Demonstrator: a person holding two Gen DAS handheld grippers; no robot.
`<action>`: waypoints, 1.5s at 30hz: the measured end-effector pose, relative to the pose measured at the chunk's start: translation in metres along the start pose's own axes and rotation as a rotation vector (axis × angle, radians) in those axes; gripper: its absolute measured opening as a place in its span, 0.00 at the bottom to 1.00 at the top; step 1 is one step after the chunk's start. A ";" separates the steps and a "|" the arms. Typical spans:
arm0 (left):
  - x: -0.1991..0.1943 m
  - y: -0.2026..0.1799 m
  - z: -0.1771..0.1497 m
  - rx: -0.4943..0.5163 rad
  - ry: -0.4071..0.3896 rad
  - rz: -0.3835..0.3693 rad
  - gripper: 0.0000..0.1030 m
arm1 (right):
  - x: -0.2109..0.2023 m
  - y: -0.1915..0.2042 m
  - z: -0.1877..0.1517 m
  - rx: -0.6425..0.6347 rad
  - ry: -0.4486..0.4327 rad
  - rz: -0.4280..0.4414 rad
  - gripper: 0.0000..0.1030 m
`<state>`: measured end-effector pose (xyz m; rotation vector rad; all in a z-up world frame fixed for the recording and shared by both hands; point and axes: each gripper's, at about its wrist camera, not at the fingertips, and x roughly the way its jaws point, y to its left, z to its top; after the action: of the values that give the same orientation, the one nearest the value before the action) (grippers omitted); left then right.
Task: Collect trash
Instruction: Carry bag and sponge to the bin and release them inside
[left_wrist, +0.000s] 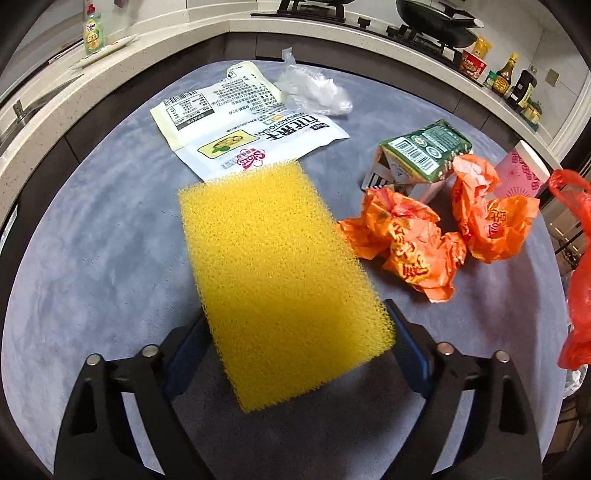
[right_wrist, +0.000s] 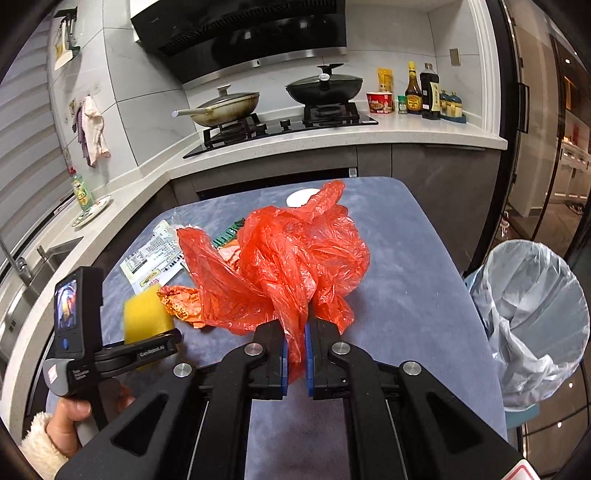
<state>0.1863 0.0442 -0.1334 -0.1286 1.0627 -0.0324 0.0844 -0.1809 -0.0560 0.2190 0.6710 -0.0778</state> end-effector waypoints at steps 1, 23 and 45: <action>-0.001 0.001 -0.001 -0.002 -0.002 -0.003 0.78 | 0.000 -0.001 -0.001 0.004 0.002 0.001 0.06; -0.133 -0.058 -0.013 0.210 -0.185 -0.242 0.73 | -0.069 -0.104 0.009 0.167 -0.142 -0.146 0.06; -0.085 -0.388 -0.068 0.730 -0.006 -0.674 0.73 | -0.033 -0.315 -0.029 0.370 0.053 -0.361 0.12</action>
<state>0.0996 -0.3391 -0.0448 0.1807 0.9041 -1.0148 -0.0039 -0.4813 -0.1130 0.4553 0.7409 -0.5463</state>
